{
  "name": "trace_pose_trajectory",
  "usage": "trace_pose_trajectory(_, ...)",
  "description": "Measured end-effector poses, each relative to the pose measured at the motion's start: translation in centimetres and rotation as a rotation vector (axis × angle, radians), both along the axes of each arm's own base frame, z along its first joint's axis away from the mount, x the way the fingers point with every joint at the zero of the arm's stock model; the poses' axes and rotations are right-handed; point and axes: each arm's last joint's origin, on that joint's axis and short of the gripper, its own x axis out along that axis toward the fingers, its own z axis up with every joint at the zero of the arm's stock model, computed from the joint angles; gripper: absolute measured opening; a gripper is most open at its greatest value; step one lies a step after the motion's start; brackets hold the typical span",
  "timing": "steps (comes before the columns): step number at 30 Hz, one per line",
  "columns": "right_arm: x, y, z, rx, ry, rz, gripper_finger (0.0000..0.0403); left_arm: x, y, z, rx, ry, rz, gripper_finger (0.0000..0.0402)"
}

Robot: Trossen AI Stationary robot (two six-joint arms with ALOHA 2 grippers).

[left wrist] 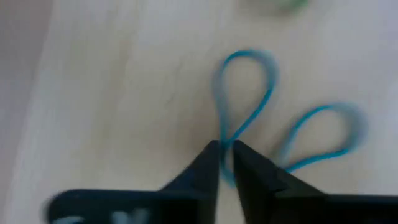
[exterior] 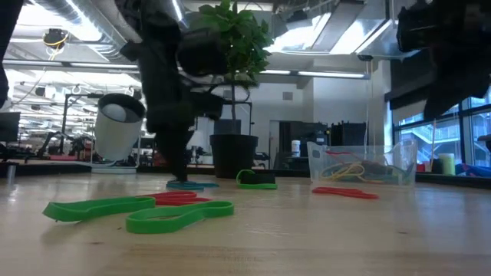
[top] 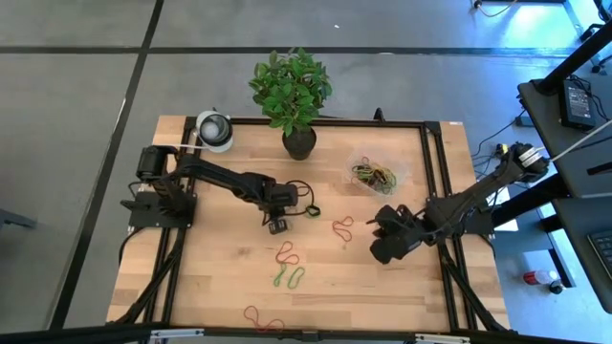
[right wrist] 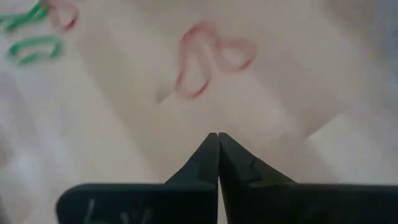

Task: Pick and place rubber bands into bin
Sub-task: Put the blue rubber band into the bin

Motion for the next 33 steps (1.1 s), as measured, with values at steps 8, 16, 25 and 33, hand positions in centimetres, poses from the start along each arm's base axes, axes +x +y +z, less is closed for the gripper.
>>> trace_pose_trajectory(8, 1.9, -2.4, 0.7, -0.241, -0.106, 0.047, 0.0024, 2.6, -0.6, 3.8, 0.018, -0.138, 0.016, 0.0003)
trace_pose_trajectory(16, 4.2, -5.2, 1.6, -0.374, -0.177, 0.148, 0.0069, 5.4, -0.6, 9.1, 0.06, -0.313, 0.034, 0.0002)
trace_pose_trajectory(25, 6.3, -5.9, 3.5, -0.501, -0.372, 0.375, 0.0138, 6.8, -0.7, 12.8, 0.069, -0.435, 0.016, 0.0001)
trace_pose_trajectory(33, 6.8, -5.8, 4.3, -0.78, -0.381, 0.603, 0.0166, 7.1, -1.4, 13.7, 0.033, -0.467, -0.016, 0.0002)
